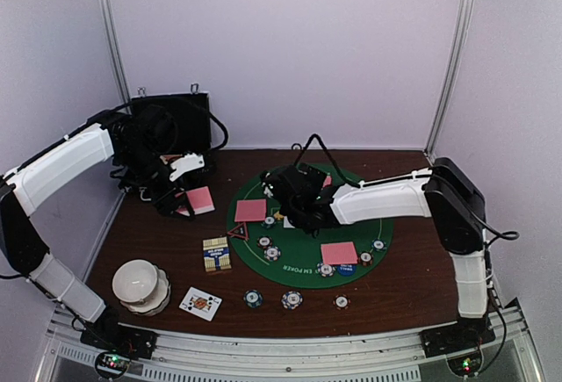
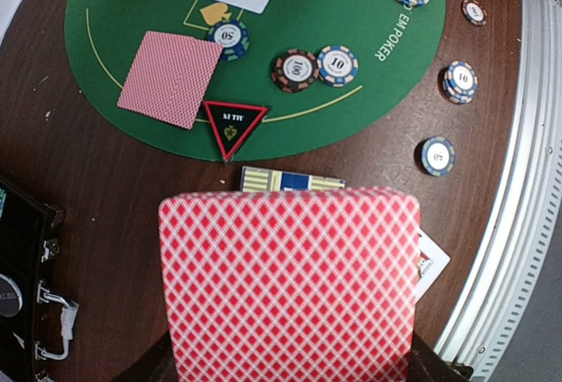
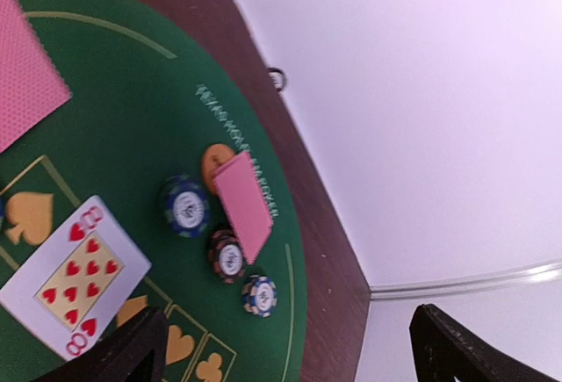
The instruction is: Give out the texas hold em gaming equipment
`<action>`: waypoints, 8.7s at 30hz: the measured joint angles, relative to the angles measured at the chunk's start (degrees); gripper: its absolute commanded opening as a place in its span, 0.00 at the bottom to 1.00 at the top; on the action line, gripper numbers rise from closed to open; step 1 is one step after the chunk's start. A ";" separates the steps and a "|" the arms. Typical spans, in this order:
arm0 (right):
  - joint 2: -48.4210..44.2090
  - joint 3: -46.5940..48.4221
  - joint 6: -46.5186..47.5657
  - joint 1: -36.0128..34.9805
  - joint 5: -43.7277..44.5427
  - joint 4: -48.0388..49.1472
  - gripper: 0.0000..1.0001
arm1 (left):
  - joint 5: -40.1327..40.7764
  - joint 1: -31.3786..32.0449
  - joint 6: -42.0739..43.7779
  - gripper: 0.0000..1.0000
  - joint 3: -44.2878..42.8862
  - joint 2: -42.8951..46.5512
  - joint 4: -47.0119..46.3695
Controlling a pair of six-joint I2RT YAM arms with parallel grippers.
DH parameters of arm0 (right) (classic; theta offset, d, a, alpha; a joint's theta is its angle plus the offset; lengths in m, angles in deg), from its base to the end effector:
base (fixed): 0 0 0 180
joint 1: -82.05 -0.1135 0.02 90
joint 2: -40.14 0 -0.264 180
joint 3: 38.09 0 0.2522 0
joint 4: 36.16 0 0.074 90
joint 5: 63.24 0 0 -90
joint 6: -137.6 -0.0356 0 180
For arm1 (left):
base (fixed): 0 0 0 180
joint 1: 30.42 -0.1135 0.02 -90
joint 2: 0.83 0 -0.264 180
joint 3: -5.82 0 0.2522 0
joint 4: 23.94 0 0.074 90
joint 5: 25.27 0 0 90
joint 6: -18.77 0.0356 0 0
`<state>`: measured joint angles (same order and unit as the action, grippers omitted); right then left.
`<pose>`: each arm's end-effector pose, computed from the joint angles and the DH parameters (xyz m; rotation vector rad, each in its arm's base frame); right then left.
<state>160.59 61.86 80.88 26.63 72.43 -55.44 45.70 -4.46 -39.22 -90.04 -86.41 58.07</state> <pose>0.2855 0.3692 0.1895 -1.1506 1.7591 -0.6666 0.2481 -0.1337 0.3195 1.4098 2.3906 -0.4408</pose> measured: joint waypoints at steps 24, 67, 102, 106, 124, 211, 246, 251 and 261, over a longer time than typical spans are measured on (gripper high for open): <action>-6.19 4.44 -66.69 21.00 -57.00 -25.66 0.75 | -0.04 0.00 0.39 0.00 -0.07 0.96 0.00; 0.42 5.35 -87.86 20.41 -76.83 -15.76 0.92 | -0.33 0.00 0.50 0.00 -0.07 0.96 0.02; 3.96 18.38 -101.35 1.09 -95.97 4.61 0.90 | -2.01 -0.09 0.59 0.00 -0.09 0.96 -0.04; 6.32 21.20 -101.55 1.01 -96.48 4.15 0.88 | -1.81 -0.63 0.20 0.00 -0.09 0.94 -0.09; 11.04 23.43 -108.21 0.83 -95.82 10.10 0.86 | -2.71 -0.44 0.11 0.00 -0.09 0.94 -0.02; 2.84 16.57 -104.43 4.46 -97.48 7.43 0.22 | -1.11 -0.39 0.52 0.00 -0.09 0.90 -0.02; -7.67 11.82 -94.23 12.41 -98.55 -6.56 0.00 | -0.52 -0.20 0.72 0.00 -0.09 0.90 -0.15; -11.32 11.61 -85.88 15.98 -97.00 -16.28 0.00 | 0.09 -0.20 0.74 0.00 -0.09 0.90 -0.13; -11.23 21.29 -51.04 16.09 -65.22 -44.72 0.00 | 0.90 -0.20 0.74 0.00 -0.07 0.90 -0.09</action>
<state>149.35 83.15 29.84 42.72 7.21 -100.16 46.60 -4.66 -38.48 -90.11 -85.51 57.98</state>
